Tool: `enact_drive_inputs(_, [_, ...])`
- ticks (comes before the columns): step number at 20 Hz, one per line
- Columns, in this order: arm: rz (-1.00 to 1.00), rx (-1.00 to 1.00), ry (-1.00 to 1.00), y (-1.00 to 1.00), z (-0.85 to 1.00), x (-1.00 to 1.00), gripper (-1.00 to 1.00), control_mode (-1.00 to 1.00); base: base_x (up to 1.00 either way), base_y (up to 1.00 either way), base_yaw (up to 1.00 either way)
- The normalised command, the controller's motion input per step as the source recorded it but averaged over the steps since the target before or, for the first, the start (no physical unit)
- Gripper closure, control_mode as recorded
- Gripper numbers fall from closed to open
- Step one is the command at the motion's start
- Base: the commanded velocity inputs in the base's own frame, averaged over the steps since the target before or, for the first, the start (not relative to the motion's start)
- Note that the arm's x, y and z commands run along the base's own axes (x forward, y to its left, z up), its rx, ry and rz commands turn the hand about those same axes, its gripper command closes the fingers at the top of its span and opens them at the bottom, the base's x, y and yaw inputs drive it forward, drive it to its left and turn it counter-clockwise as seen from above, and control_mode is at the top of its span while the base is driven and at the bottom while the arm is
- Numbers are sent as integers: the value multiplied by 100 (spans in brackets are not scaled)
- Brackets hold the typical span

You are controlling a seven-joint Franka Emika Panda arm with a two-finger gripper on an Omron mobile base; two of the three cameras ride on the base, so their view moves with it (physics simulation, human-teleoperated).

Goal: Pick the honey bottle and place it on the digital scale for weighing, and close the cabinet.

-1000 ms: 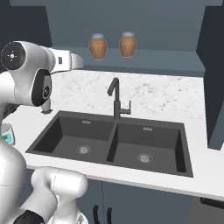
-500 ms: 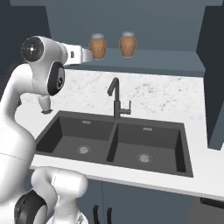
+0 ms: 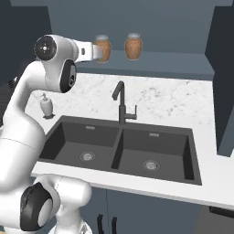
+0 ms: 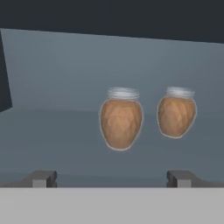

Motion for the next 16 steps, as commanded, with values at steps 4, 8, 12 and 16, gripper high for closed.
enact_drive_inputs(4, [0, 8, -19, 1, 43, 42, -100, -100, 0, 0, 0])
enact_drive_inputs(8, [0, 6, -1, 0, 21, 44, -100, -100, 0, 0, 0])
enact_drive_inputs(12, [0, 1, 4, -1, 6, 47, -100, -100, 0, 0, 0])
enact_drive_inputs(16, [0, 0, 0, -6, 0, 47, -100, -100, 0, 0, 0])
